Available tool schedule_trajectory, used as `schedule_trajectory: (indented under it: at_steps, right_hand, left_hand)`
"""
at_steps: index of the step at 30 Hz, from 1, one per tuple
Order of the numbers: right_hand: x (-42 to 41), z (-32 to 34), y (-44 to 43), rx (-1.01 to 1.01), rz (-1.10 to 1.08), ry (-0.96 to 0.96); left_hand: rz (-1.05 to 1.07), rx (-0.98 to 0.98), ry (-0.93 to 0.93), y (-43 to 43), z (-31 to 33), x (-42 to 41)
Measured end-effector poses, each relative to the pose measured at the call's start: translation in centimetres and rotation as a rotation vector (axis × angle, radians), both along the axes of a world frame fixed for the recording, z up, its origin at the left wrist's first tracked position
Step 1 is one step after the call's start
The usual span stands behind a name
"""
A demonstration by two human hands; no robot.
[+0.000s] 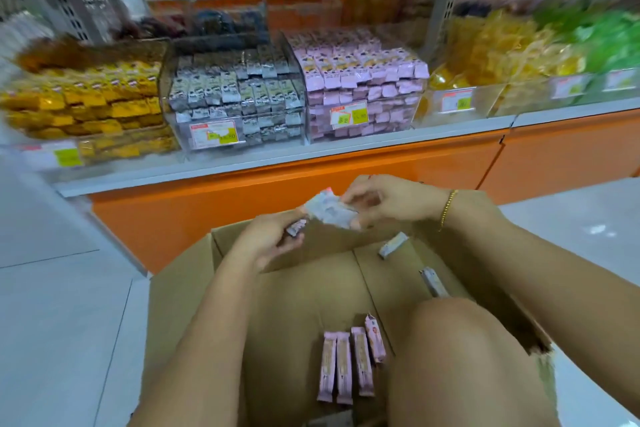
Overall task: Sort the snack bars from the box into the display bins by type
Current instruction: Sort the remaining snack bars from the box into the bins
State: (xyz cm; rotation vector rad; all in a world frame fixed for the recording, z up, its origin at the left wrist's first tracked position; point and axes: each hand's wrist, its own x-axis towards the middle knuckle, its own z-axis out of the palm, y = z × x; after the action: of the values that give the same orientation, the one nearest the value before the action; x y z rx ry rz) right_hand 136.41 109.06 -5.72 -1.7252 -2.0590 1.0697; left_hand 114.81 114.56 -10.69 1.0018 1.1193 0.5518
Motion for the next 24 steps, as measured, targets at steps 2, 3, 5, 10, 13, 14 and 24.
schedule_trajectory:
  at_steps: [2, 3, 5, 10, 13, 14, 24]
  right_hand:
    - [-0.5, 1.0, -0.2, -0.142, -0.113, 0.404]
    - [-1.0, 1.4, -0.2, -0.221, -0.16, 0.569]
    - [-2.0, 1.8, -0.1, -0.321, -0.225, 0.782]
    - [-4.9, 0.7, -0.6, -0.302, -0.295, 0.974]
    - [-6.3, -0.1, -1.8, -0.235, -0.349, 0.976]
    - [-6.7, -0.3, -2.2, -0.208, -0.368, 0.944]
    - [-11.0, 0.0, -4.4, -0.016, -0.449, 0.638]
  left_hand:
    - [0.187, -0.177, -0.276, -1.6, 0.6, -1.1]
    - [0.23, -0.2, -0.364, -2.5, 0.7, -1.4]
    - [0.267, -0.196, -0.487, -4.4, 1.2, -1.4]
    - [0.27, -0.089, -0.558, -7.7, 2.6, -1.3]
    - [0.272, 0.023, -0.48, -8.0, 2.7, -1.9]
    - [0.272, 0.046, -0.451, -8.0, 2.7, -2.2]
    - [0.326, 0.083, -0.365, -7.8, 2.2, -3.3]
